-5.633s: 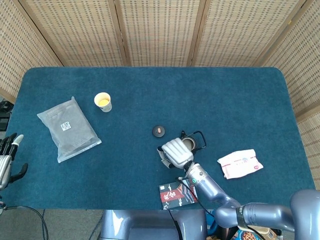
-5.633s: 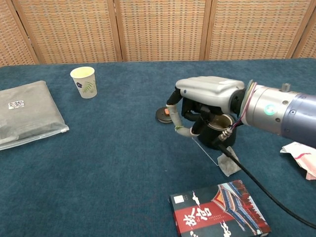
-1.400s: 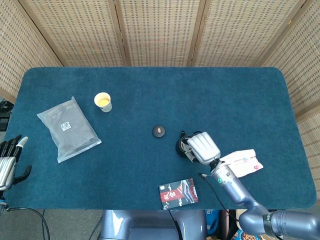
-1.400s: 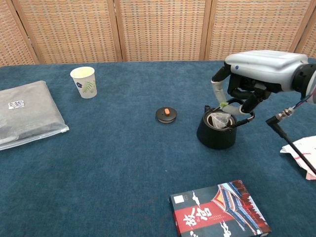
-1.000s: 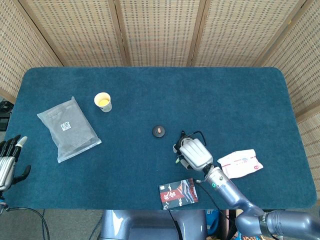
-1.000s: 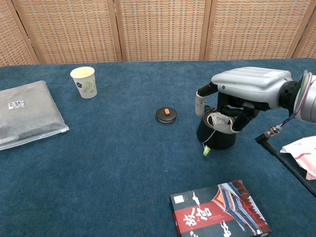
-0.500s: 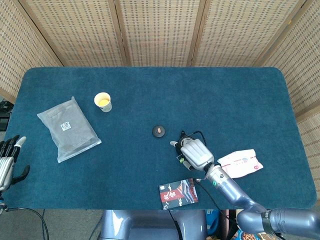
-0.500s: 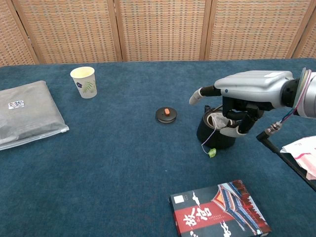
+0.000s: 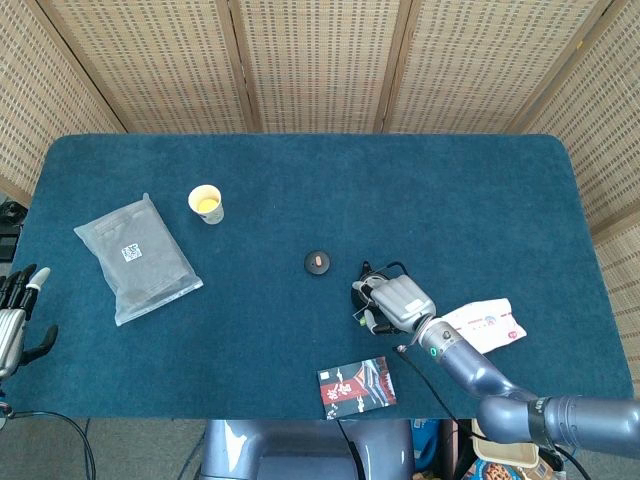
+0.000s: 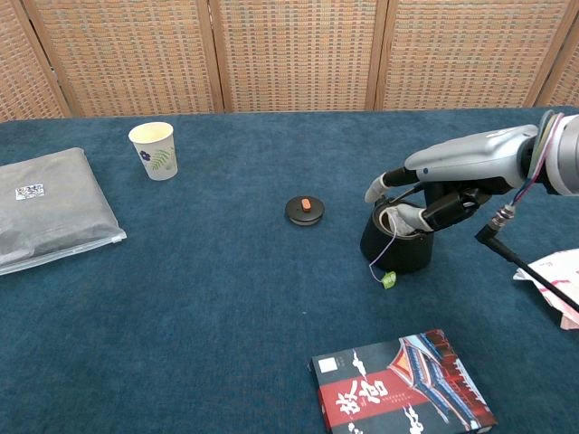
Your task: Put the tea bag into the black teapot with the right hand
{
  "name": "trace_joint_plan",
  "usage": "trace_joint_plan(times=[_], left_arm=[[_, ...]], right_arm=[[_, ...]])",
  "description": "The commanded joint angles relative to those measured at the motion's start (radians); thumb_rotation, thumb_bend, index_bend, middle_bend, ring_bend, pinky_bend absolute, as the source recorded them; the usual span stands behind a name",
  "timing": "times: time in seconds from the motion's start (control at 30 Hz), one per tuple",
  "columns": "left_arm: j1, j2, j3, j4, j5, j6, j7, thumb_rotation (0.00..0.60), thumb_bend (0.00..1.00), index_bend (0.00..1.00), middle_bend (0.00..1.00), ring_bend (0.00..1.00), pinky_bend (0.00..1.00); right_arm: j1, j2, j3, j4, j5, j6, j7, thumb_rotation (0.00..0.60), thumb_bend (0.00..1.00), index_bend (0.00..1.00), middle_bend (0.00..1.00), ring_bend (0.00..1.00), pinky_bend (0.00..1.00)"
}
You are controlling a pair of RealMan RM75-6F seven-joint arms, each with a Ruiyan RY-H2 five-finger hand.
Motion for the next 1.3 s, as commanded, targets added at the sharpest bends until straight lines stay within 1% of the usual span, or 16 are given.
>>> trace_joint_plan(times=[0.03, 0.37, 0.6, 0.97, 1.3], left_arm=[[-0.001, 0.001, 0.000, -0.002, -0.001, -0.001, 0.002, 0.600, 0.41, 0.00, 0.00, 0.00, 0.00], [-0.003, 0.001, 0.001, -0.009, -0.001, -0.005, 0.009, 0.600, 0.41, 0.00, 0.00, 0.00, 0.00], [-0.005, 0.000, 0.004, -0.012, 0.002, -0.007, 0.009, 0.600, 0.41, 0.00, 0.00, 0.00, 0.00], [0.000, -0.003, 0.008, -0.005, -0.001, -0.008, 0.002, 0.600, 0.41, 0.00, 0.00, 0.00, 0.00], [0.005, -0.006, 0.013, 0.007, 0.000, -0.007, -0.013, 0.600, 0.41, 0.00, 0.00, 0.00, 0.00]], right_arm=[[0.025, 0.011, -0.021, 0.005, 0.038, -0.015, -0.010, 0.186, 0.81, 0.09, 1.00, 1.00, 1.00], [0.086, 0.026, -0.079, 0.017, 0.133, -0.024, -0.017, 0.181, 0.83, 0.09, 1.00, 1.00, 1.00], [0.109, 0.015, -0.111, 0.033, 0.164, -0.021, -0.012, 0.181, 0.83, 0.09, 1.00, 1.00, 1.00], [0.147, -0.019, -0.146, 0.062, 0.202, -0.027, -0.013, 0.181, 0.83, 0.09, 1.00, 1.00, 1.00], [0.178, -0.050, -0.163, 0.075, 0.222, -0.008, -0.016, 0.177, 0.83, 0.09, 1.00, 1.00, 1.00]])
